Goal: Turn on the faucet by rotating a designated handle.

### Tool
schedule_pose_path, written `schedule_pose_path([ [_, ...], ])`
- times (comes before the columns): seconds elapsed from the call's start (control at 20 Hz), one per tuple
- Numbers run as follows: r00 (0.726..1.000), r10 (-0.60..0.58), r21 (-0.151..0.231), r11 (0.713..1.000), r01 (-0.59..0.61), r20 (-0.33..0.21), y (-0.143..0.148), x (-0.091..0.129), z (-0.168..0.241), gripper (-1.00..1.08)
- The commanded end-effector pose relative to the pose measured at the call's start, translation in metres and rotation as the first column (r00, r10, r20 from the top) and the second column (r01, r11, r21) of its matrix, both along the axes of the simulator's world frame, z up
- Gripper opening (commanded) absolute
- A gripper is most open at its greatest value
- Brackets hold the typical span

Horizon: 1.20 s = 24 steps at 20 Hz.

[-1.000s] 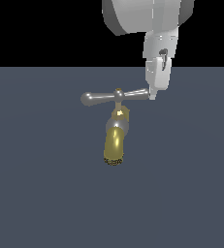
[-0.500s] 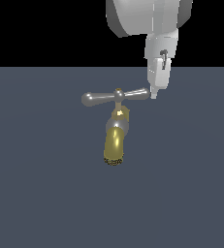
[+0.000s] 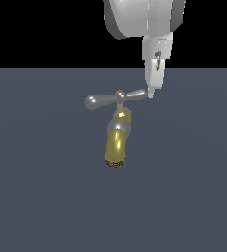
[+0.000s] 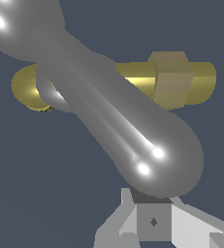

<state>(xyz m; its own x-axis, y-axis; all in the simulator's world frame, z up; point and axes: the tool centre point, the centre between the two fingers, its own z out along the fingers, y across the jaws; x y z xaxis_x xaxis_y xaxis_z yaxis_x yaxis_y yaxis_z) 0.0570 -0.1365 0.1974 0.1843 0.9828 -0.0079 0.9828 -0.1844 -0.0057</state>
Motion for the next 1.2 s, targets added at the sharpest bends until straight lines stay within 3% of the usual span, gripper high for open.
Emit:
schedule_pose_path([
  [0.0, 0.999, 0.032, 0.008, 0.999, -0.032, 0.005, 0.026, 0.014, 0.000, -1.00],
  [0.6, 0.999, 0.033, 0.007, 0.999, -0.033, 0.007, 0.043, 0.045, 0.000, -1.00],
  [0.65, 1.000, 0.001, -0.004, 1.000, -0.001, 0.002, 0.018, 0.038, 0.000, -1.00],
  [1.15, 1.000, 0.023, 0.003, 1.000, -0.023, 0.005, 0.097, 0.059, 0.000, -1.00],
])
